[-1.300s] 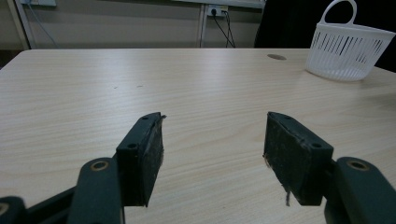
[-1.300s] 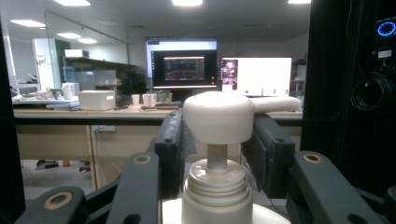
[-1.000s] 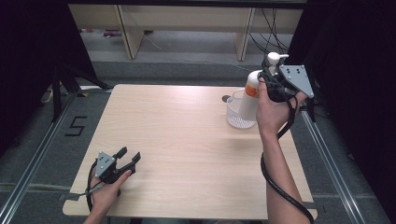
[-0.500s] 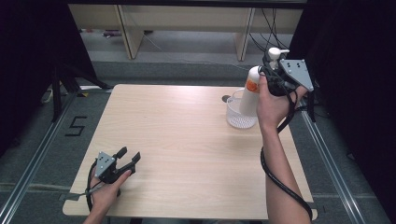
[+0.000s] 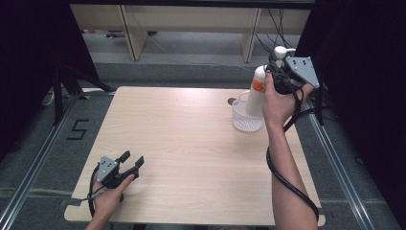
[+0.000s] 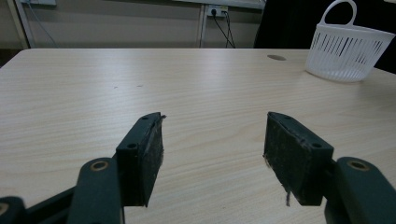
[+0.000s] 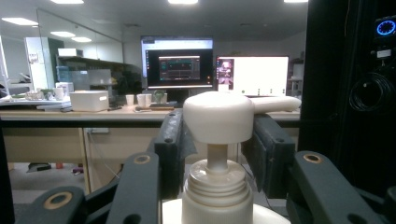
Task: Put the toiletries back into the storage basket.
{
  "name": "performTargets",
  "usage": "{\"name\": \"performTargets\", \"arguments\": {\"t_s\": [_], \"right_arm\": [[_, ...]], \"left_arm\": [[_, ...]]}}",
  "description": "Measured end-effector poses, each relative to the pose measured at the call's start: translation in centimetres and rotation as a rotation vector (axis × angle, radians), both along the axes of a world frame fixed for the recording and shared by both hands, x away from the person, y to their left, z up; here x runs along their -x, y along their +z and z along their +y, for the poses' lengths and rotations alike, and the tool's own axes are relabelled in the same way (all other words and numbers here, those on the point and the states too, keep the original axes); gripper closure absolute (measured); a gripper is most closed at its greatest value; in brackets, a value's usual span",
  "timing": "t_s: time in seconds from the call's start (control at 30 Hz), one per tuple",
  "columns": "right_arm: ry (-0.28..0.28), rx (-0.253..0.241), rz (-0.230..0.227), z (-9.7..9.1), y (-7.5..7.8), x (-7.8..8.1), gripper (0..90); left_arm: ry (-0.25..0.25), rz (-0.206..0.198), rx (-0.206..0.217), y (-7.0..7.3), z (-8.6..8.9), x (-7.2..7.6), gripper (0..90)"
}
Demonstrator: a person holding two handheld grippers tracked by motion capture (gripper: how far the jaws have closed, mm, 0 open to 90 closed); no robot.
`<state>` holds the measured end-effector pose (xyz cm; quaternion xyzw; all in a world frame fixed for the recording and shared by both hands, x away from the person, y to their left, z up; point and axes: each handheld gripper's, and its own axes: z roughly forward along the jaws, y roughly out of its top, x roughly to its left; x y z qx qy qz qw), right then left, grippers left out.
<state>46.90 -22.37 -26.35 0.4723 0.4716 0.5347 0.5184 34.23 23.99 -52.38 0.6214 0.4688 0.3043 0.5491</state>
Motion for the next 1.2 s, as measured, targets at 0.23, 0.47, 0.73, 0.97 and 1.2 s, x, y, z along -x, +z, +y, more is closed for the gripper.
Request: {"name": "performTargets", "arguments": {"t_s": [0.23,0.47,0.73,0.97,1.2], "right_arm": [[-0.003,-0.004,0.003,-0.1,0.2,-0.7,60.3],[-0.008,0.006,0.024,-0.3,0.2,-1.4,60.2],[-0.007,0.008,0.040,-0.4,-0.2,-2.4,60.2],[-0.010,0.008,0.056,-0.3,-0.3,-3.0,60.2],[-0.008,0.004,0.062,-0.3,-0.5,-3.6,60.2]], "left_arm": [[0.001,0.000,0.000,0.0,0.0,0.0,36.7],[0.000,0.001,0.003,0.0,0.0,0.0,36.6],[0.000,0.001,0.005,0.0,0.1,0.0,36.6],[0.000,0.001,0.008,0.0,0.1,0.0,36.6],[0.001,0.002,0.012,0.0,0.1,0.0,36.6]]}}
